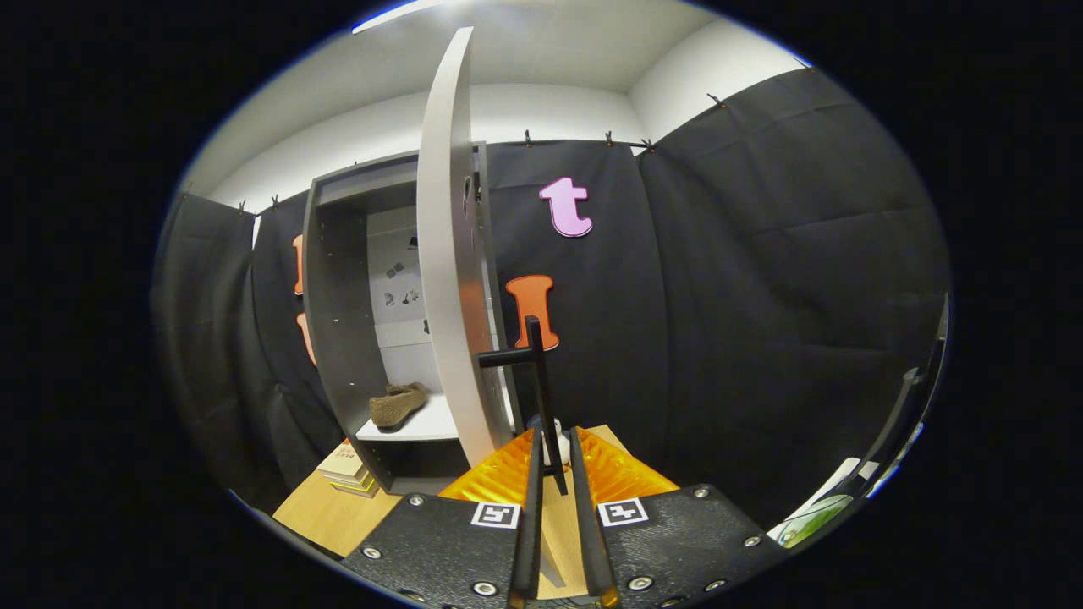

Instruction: Open the shoe cabinet door, grab the shoes and put them into the shoe cabinet, then close the shoe cabinet door.

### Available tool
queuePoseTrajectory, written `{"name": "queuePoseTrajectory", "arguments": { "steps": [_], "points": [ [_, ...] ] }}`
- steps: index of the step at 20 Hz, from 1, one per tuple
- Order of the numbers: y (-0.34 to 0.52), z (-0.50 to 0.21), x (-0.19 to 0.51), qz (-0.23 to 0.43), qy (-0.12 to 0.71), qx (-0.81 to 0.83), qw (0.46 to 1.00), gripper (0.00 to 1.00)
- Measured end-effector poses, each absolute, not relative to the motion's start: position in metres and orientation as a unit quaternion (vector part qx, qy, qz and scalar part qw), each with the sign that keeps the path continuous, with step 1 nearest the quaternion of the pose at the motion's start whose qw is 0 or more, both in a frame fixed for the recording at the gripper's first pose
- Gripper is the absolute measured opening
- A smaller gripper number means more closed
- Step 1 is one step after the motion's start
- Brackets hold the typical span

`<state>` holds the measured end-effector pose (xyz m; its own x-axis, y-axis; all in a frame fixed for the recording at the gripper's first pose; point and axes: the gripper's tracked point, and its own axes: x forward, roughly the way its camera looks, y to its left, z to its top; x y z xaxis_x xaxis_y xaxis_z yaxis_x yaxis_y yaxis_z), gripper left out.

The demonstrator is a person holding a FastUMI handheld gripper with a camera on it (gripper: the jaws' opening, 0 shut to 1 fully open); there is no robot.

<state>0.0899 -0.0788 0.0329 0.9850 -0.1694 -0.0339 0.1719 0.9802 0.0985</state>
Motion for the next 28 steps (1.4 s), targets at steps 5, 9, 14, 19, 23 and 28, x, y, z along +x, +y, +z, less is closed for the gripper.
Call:
{"name": "queuePoseTrajectory", "arguments": {
  "steps": [5,9,14,19,23,28],
  "points": [
    [-0.076,0.031,0.085,-0.085,0.01,0.064,0.994,0.2],
    [-0.077,0.032,0.082,-0.095,0.006,0.067,0.993,0.2],
    [-0.063,0.018,0.058,-0.088,0.013,0.068,0.994,0.2],
    [-0.002,-0.024,0.042,-0.039,0.033,0.084,0.995,0.2],
    [0.051,-0.071,0.042,0.011,0.069,0.101,0.992,0.2],
    [0.103,-0.15,0.058,0.033,0.131,0.073,0.988,0.25]
  ]
}}
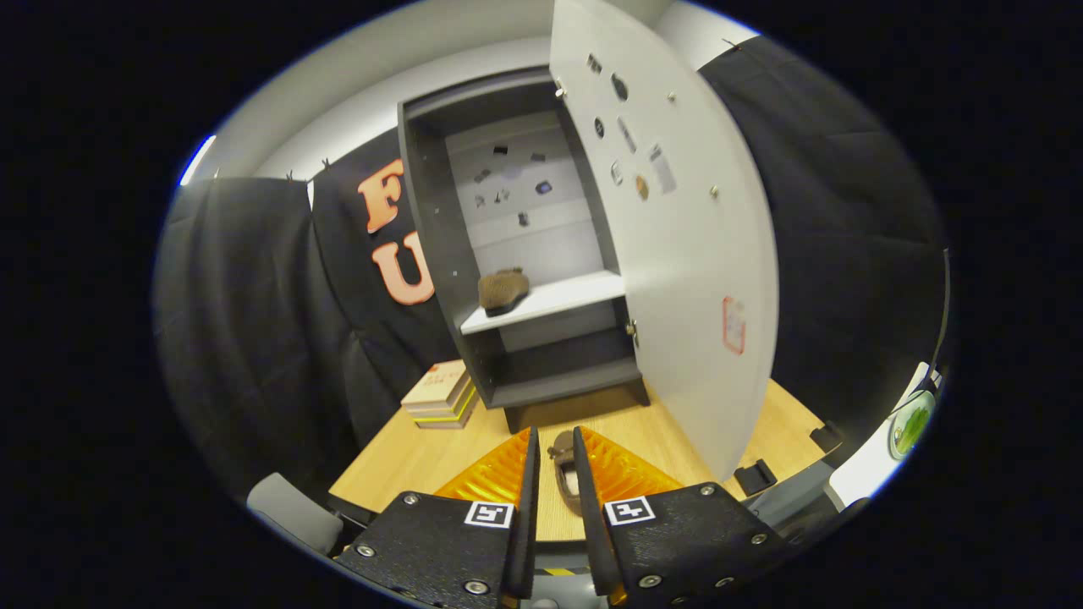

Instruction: Open the shoe cabinet door, grab the shoes and put them into the shoe cabinet, then close the shoe cabinet door.

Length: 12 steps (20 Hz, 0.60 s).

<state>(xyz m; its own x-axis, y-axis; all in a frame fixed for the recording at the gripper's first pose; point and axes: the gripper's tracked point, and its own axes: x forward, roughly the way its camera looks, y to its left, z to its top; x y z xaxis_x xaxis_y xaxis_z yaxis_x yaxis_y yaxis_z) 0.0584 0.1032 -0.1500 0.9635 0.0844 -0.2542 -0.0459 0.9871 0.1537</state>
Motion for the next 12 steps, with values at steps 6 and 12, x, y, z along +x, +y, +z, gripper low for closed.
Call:
{"name": "queuePoseTrajectory", "arguments": {
  "steps": [6,12],
  "points": [
    [0.14,-0.233,0.096,0.067,0.185,0.074,0.978,0.26],
    [0.154,-0.303,0.159,0.074,0.234,0.072,0.967,0.26]
  ]
}}
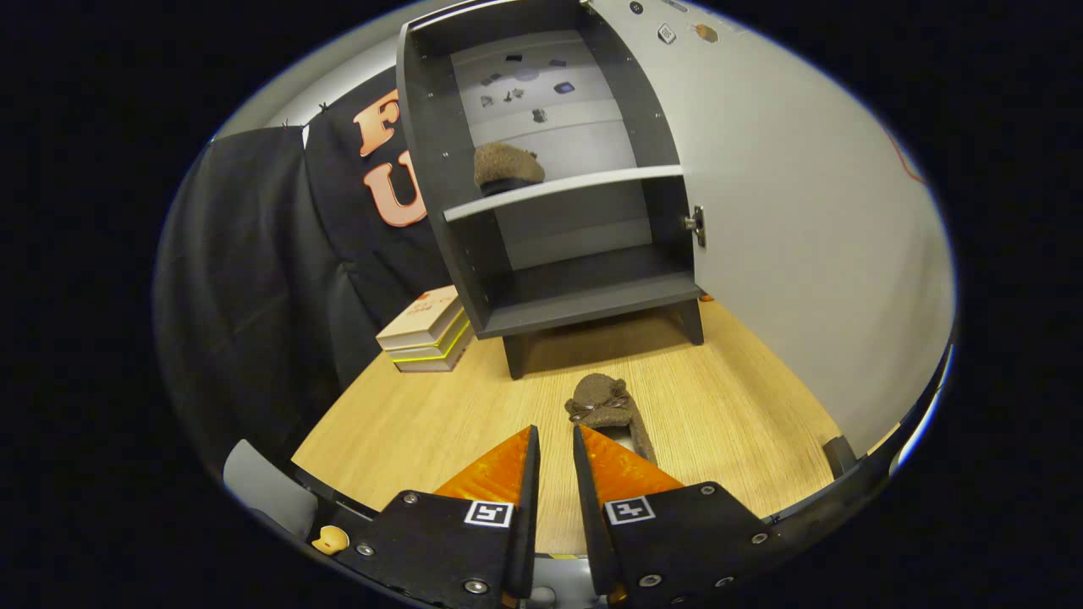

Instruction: Open the shoe cabinet door, grab the shoes and put them into the shoe cabinet, then close the shoe cabinet door.

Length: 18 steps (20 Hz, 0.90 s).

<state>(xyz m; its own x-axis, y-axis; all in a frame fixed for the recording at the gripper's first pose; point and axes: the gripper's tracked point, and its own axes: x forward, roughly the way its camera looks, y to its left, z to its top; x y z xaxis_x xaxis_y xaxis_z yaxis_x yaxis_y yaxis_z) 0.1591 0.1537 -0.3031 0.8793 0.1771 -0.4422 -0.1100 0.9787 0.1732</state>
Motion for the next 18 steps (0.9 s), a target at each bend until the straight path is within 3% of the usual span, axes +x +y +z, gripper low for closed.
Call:
{"name": "queuePoseTrajectory", "arguments": {
  "steps": [13,18],
  "points": [
    [0.16,-0.435,0.232,0.058,0.357,0.052,0.931,0.26],
    [0.157,-0.446,0.24,0.06,0.349,0.055,0.933,0.15]
  ]
}}
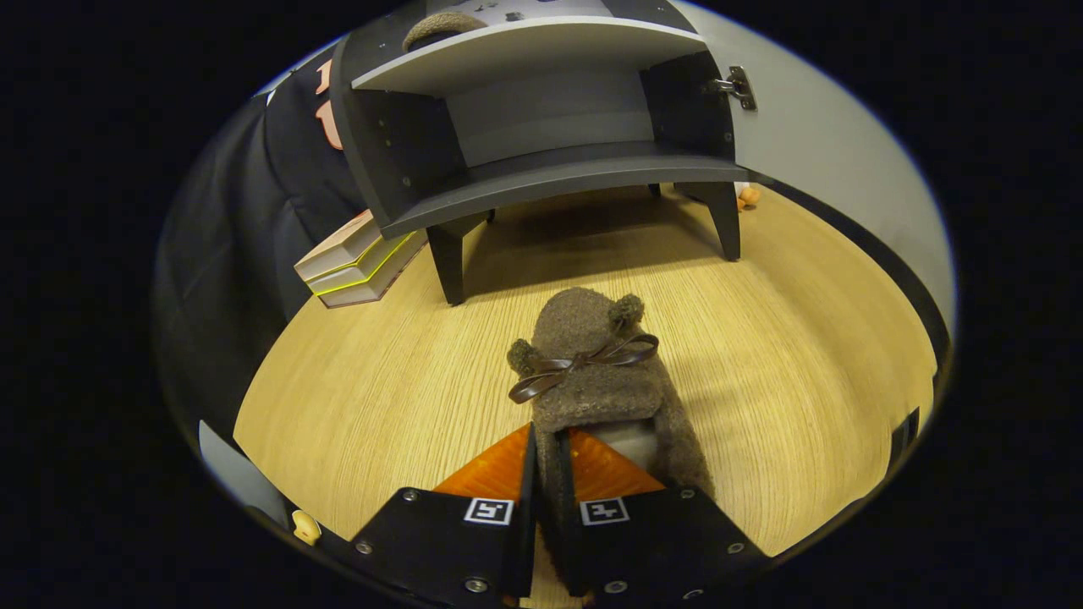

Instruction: Open the shoe cabinet door, grab the shoes and put them into the shoe cabinet, then close the shoe cabinet door.

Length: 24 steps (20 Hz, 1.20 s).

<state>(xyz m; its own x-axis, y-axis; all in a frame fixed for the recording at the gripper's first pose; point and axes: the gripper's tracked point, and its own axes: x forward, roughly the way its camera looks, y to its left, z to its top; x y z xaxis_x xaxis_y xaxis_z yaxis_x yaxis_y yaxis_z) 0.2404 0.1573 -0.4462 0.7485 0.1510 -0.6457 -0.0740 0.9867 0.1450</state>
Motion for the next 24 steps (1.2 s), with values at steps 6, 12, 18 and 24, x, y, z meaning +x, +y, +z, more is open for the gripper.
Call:
{"name": "queuePoseTrajectory", "arguments": {
  "steps": [6,12,18,24],
  "points": [
    [0.156,-0.445,0.24,0.061,0.351,0.071,0.932,0.07],
    [0.151,-0.42,0.224,0.046,0.338,0.064,0.938,0.05],
    [0.147,-0.374,0.212,0.039,0.314,0.071,0.946,0.05],
    [0.153,-0.308,0.21,0.051,0.279,0.053,0.957,0.05]
  ]
}}
